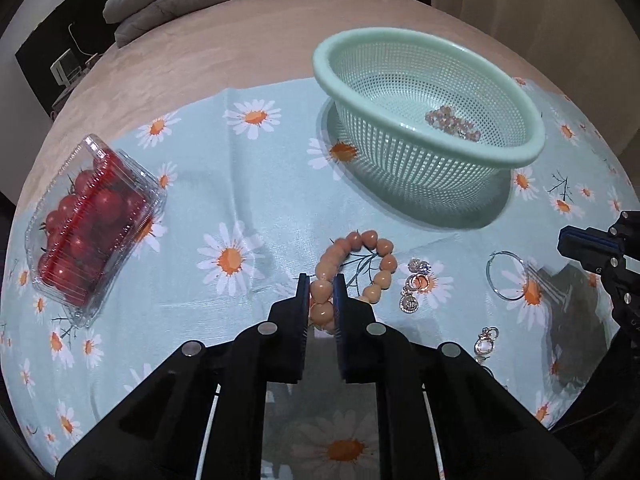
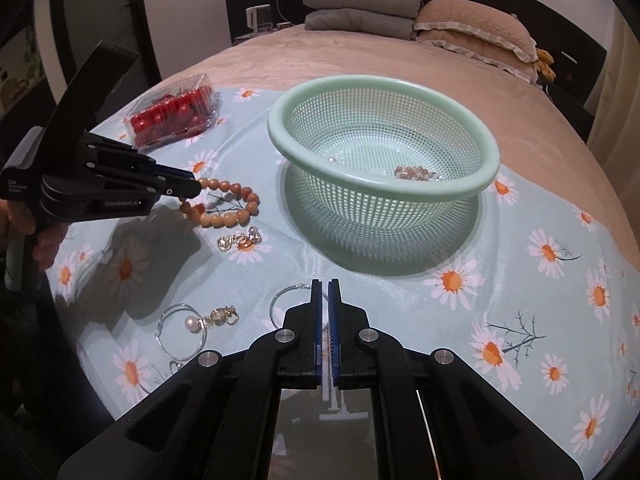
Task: Organize jewelry
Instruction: 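Lift the bead bracelet with the left tool while the right grasps the silver hoop, then lower both items into the colander and open both tools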
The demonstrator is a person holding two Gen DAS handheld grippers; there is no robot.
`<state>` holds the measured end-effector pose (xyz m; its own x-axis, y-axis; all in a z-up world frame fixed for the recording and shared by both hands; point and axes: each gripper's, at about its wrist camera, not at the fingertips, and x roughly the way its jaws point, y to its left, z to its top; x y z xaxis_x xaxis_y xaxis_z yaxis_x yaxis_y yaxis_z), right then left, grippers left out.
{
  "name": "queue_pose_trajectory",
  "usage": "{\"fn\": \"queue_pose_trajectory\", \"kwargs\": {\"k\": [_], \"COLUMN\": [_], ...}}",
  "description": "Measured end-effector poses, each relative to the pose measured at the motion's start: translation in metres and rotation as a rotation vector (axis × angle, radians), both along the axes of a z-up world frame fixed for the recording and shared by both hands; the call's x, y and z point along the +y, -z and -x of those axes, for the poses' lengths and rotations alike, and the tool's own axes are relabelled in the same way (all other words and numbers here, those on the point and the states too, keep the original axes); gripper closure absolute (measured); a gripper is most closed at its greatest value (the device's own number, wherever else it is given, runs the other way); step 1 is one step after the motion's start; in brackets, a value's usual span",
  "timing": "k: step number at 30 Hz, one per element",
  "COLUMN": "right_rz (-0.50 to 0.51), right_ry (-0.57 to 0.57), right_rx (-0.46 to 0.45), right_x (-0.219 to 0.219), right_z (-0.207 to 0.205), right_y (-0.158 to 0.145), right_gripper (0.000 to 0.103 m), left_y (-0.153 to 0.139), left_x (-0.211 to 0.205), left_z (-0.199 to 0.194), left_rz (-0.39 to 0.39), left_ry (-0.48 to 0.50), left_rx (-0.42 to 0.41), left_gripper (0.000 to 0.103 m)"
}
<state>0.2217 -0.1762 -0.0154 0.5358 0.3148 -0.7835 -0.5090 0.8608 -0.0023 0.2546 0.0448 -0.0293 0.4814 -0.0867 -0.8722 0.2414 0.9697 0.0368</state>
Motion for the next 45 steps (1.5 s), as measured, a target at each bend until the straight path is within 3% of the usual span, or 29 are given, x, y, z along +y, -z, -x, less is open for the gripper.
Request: {"fn": "queue_pose_trajectory", "kwargs": {"k": [6, 11, 12, 15, 27, 31, 38, 45], "right_rz": [-0.018, -0.045, -0.044, -0.027, -0.045, -0.054, -0.056, -0.065], "right_ry": [0.003, 0.013, 0.014, 0.029, 0.044, 0.037, 0.034, 0.054], "right_rx": [-0.049, -0.020, -0.015, -0.026, 0.052, 0.064, 0.062, -0.050], "right_x": [-0.013, -0.011, -0.010, -0.003, 0.023, 0.022, 0.014, -0.013], "right_z": [0.009, 0.007, 0.006, 0.003, -0.020, -0.020, -0.014, -0.010], "right_y": [-0.029, -0.017, -0.012, 0.005, 0.064, 0.064, 0.048, -0.006], "right_gripper": [0.100, 0.096, 0.092, 0.050, 0.050, 0.062, 0.063, 0.062], "left_y": [-0.047, -0.065, -0.066, -0.066, -0.071, -0.069, -0.070, -0.084], "left_x": [0.002, -0.007, -0.008, -0.012, -0.004, -0.001, -0.006, -0.019], "left_z": [0.009, 0.012, 0.012, 0.017, 0.017, 0.016, 0.016, 0.008], "left_rz": [-0.015, -0.019, -0.021, -0.031, -0.046, -0.042, -0.046, -0.042], "left_ry": [0.006, 0.024, 0.028, 0.038, 0.024, 0.015, 0.031, 0.058], "left_rx": [-0.083, -0.110, -0.110, -0.109, -0.109, -0.103, -0.101, -0.119], "left_gripper": [0.091, 0.091, 0.091, 0.091, 0.091, 0.091, 0.091, 0.091]}}
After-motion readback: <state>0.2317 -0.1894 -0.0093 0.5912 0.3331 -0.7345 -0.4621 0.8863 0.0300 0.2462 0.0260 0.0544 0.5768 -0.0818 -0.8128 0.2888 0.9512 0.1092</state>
